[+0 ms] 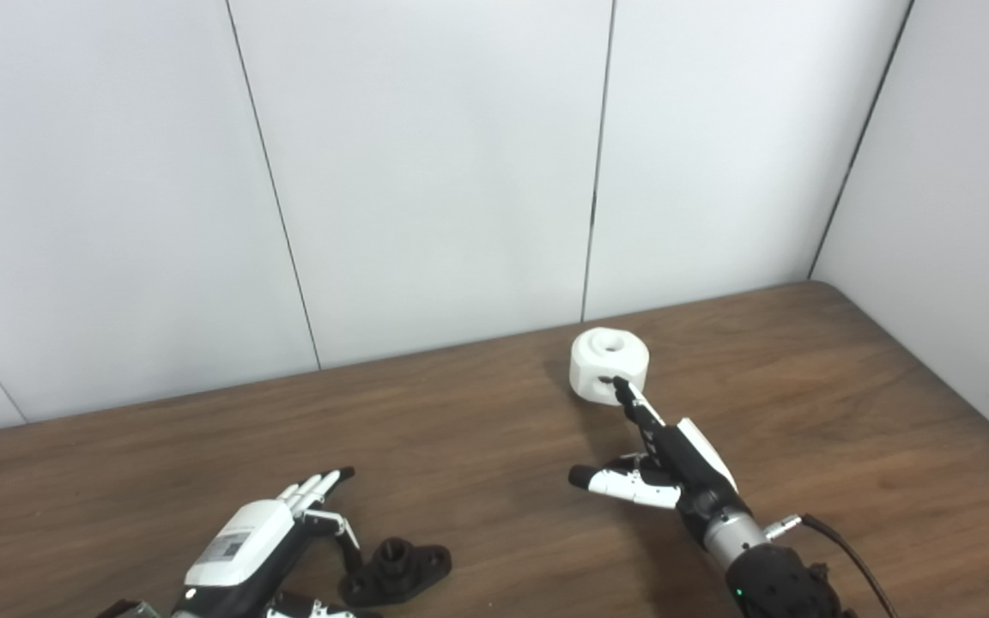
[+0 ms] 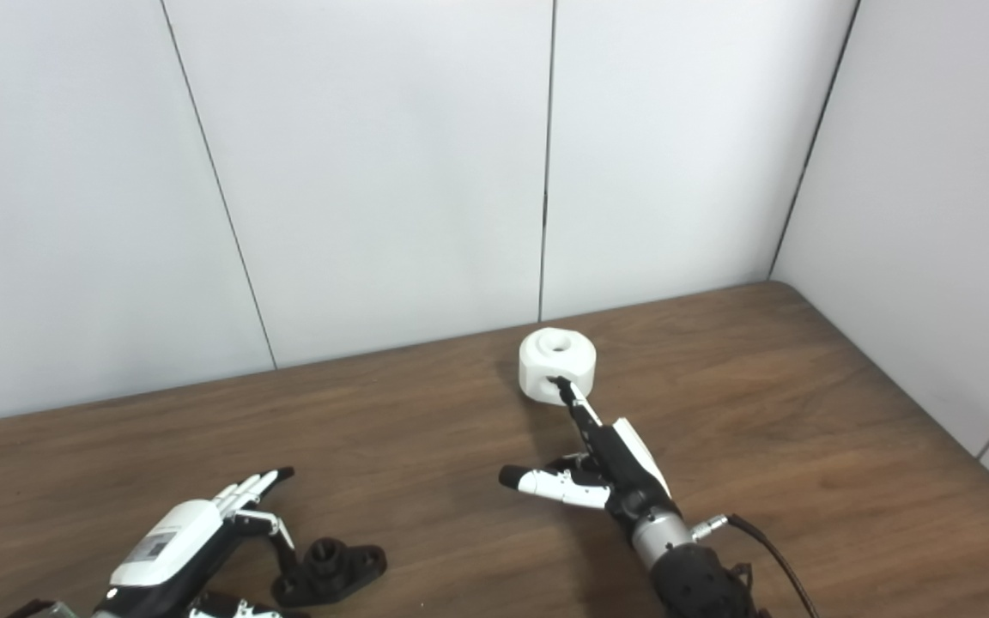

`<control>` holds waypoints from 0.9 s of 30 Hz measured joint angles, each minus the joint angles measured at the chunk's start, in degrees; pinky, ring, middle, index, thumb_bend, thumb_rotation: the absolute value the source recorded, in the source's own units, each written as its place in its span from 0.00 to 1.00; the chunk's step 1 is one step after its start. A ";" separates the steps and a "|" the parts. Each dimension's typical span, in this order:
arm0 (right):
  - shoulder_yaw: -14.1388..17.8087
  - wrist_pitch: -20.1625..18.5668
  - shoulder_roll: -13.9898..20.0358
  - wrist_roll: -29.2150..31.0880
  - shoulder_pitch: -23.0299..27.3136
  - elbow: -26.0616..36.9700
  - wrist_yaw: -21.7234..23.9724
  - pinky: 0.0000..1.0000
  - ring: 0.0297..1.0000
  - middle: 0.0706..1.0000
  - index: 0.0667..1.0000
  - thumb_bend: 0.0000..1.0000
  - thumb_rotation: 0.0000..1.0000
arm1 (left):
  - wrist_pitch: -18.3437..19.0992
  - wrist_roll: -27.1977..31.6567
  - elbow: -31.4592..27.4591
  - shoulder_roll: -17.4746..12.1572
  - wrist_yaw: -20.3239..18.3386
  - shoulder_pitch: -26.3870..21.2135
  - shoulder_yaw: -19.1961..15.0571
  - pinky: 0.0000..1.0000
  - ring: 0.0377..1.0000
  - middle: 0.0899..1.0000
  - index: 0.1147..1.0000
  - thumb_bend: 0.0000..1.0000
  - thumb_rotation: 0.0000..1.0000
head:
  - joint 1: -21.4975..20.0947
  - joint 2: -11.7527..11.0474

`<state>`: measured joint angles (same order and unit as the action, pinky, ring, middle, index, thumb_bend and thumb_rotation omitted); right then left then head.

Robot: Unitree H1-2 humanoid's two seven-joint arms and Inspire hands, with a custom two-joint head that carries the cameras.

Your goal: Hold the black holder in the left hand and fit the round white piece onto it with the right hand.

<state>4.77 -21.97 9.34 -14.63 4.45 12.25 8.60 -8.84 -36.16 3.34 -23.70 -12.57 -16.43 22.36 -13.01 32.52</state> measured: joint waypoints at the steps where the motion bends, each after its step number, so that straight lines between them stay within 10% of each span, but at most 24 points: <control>1: 0.07 0.00 -0.07 -0.21 0.05 0.00 0.15 0.73 0.85 0.91 0.94 0.51 0.82 | 0.87 0.00 -0.53 -0.04 -0.81 -0.01 -0.01 1.00 1.00 1.00 0.90 1.00 0.51 | 0.09 0.00; 8: 1.02 -0.03 -0.75 -0.33 0.41 -0.05 1.74 0.71 0.87 0.93 0.96 0.51 0.79 | 10.80 3.63 -6.63 -0.25 -8.72 1.50 -3.25 1.00 1.00 1.00 0.96 1.00 0.43 | 2.10 0.09; 16: 2.35 -0.07 -0.79 1.00 0.21 -0.20 1.88 0.73 0.86 0.92 0.94 0.53 0.78 | 11.87 21.13 -5.04 3.81 -3.65 7.91 -19.64 0.96 1.00 1.00 0.98 1.00 0.61 | 5.62 -0.35; 27: 3.64 -0.40 -0.73 3.35 0.17 -0.35 2.30 0.71 0.85 0.94 0.96 0.50 0.79 | 9.09 35.08 -1.82 11.17 2.05 9.48 -27.94 0.92 1.00 1.00 1.00 0.82 0.70 | 8.70 -0.79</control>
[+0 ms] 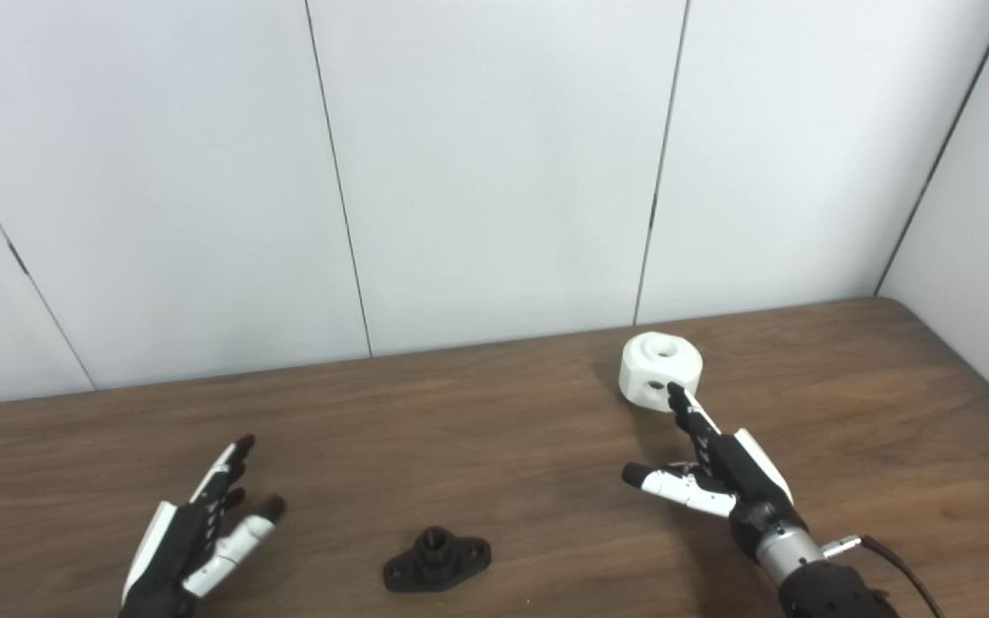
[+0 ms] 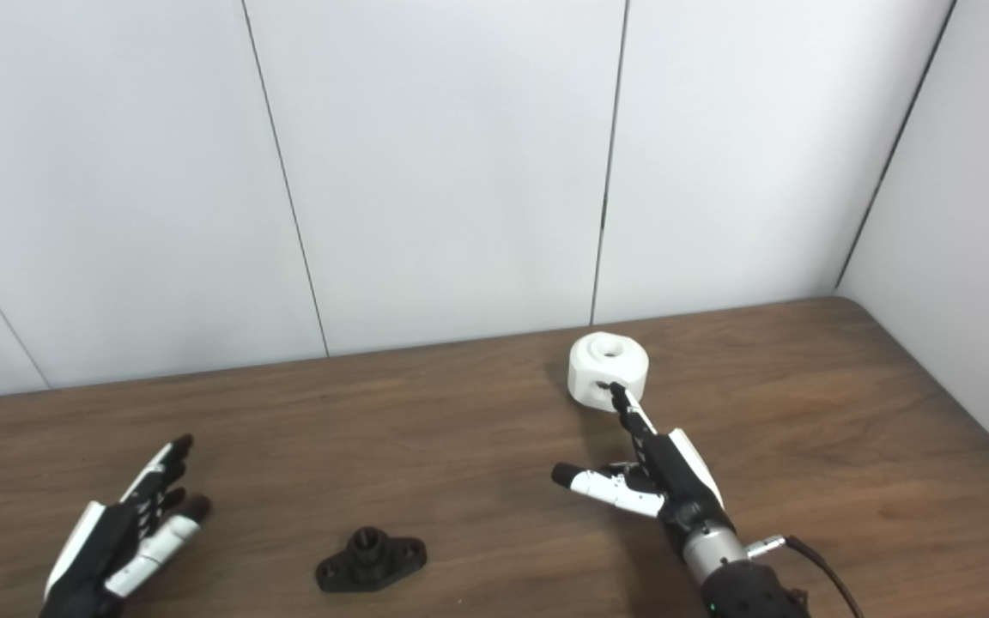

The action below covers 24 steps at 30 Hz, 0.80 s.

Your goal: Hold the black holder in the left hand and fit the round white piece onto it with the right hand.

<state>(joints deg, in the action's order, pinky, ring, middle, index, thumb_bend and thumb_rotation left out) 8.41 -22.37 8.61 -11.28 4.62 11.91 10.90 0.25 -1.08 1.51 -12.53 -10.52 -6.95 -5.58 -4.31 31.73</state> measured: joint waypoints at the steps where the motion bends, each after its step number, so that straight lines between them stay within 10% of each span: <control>1: 0.03 0.00 0.00 0.00 0.00 0.00 -0.08 0.69 0.84 0.93 0.95 0.49 0.78 | -0.15 2.81 0.46 0.66 -0.26 0.01 -0.87 0.96 1.00 1.00 1.00 0.81 0.68 | 0.44 0.00; 11: 5.46 -0.34 -2.15 10.76 -1.15 -0.56 -2.06 0.85 0.93 0.97 0.99 0.58 0.80 | 0.38 25.64 2.07 10.62 0.40 0.14 -8.92 1.00 1.00 1.00 1.00 0.84 0.76 | 4.66 -0.62; 24: 10.21 0.22 -1.59 19.06 -1.05 -2.92 -6.34 0.90 0.94 0.99 0.98 0.54 0.91 | 8.56 25.47 -1.51 11.80 7.51 -0.70 -6.46 1.00 1.00 1.00 1.00 0.76 0.81 | 9.67 -0.79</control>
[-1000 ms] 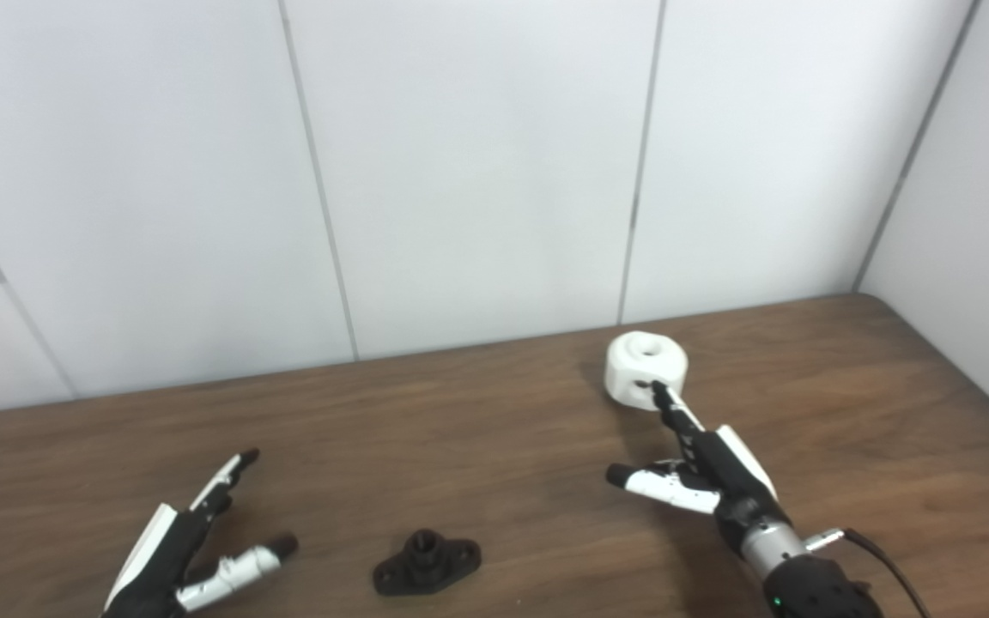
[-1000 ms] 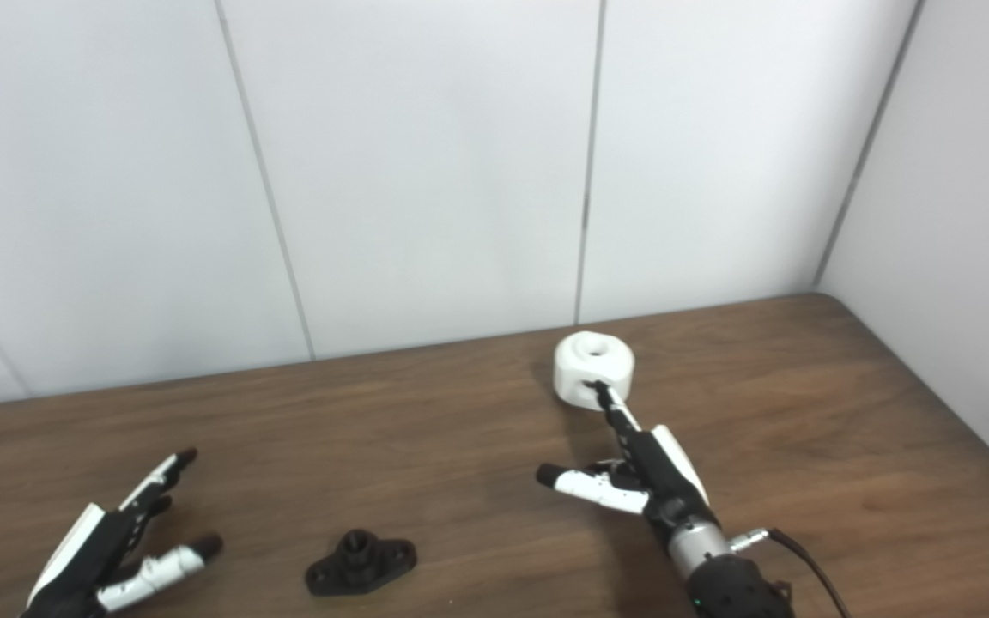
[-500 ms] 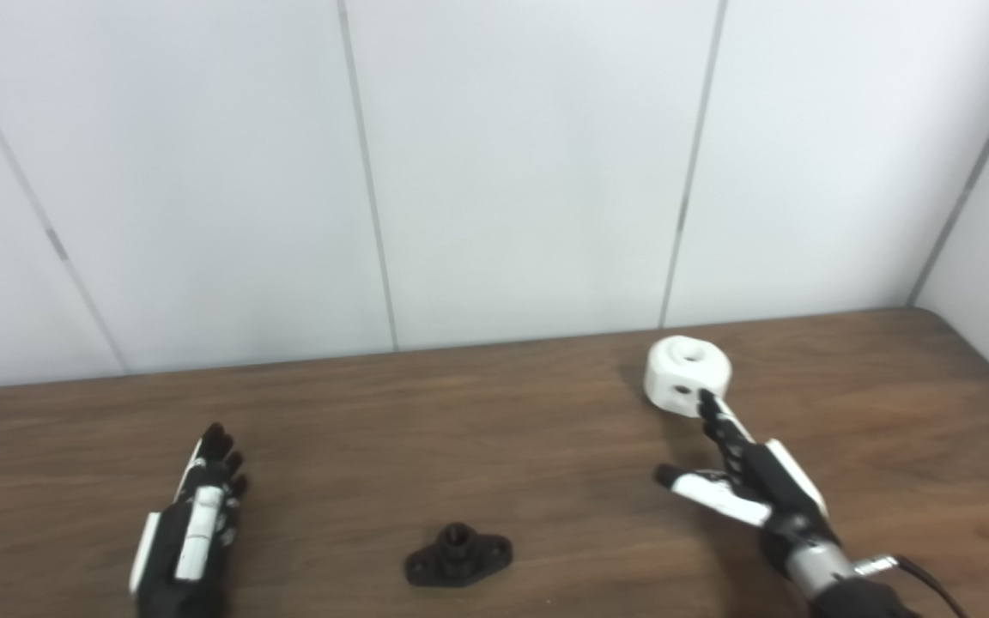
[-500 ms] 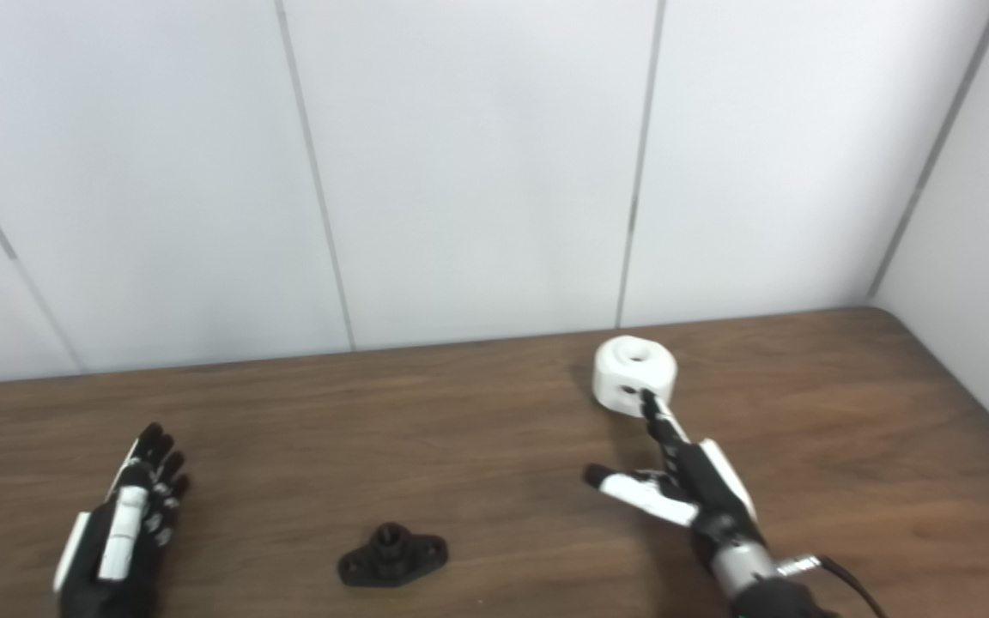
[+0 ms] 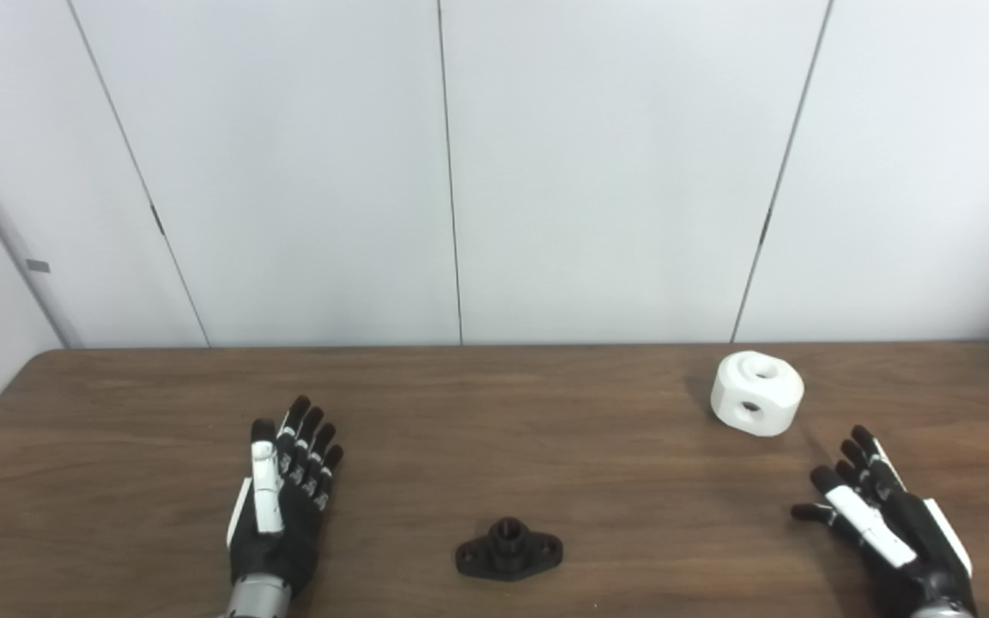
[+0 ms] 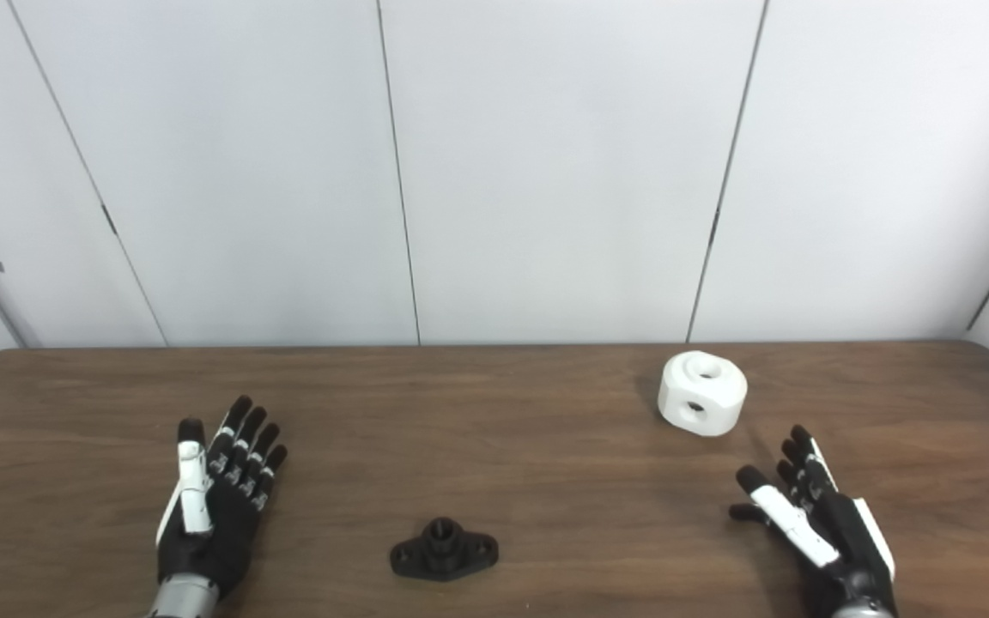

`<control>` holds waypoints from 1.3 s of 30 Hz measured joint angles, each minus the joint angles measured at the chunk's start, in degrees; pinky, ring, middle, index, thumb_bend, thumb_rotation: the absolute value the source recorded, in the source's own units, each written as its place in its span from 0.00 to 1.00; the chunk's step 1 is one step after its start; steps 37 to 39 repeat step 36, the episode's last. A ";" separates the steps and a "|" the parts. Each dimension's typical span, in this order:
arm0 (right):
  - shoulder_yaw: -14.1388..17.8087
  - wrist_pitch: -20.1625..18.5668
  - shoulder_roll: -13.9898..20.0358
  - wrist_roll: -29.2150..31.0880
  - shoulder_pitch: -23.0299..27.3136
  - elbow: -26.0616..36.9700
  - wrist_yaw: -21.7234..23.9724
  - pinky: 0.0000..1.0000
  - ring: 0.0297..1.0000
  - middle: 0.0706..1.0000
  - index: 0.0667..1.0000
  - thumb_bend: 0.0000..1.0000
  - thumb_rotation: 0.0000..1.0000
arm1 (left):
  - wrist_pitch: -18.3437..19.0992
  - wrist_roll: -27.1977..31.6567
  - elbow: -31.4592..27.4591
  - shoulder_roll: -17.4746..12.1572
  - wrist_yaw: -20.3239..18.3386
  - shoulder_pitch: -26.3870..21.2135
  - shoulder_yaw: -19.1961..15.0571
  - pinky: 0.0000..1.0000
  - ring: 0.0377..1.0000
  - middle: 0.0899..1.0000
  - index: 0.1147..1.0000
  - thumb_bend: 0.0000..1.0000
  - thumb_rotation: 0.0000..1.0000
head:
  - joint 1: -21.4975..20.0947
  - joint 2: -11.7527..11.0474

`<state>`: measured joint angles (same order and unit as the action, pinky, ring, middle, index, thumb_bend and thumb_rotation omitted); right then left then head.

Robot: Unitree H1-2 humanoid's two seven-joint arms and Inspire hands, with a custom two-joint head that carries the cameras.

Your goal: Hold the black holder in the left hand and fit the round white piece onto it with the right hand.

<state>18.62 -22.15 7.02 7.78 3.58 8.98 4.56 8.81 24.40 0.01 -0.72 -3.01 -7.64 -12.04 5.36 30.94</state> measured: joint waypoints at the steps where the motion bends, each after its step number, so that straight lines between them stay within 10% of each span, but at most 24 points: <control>1: 0.00 -0.01 0.00 0.14 0.06 -0.01 -0.29 0.92 0.95 1.00 0.99 0.53 0.92 | 0.83 0.00 -0.32 0.00 0.35 -0.14 0.00 1.00 1.00 1.00 1.00 0.76 0.80 | 0.00 0.26; 39: -5.61 -1.67 4.03 5.99 -0.19 0.77 -8.17 0.87 0.91 0.96 0.94 0.56 0.97 | 15.74 -1.74 -7.04 -2.45 5.77 -0.84 1.36 1.00 1.00 1.00 1.00 0.70 0.82 | -0.53 2.20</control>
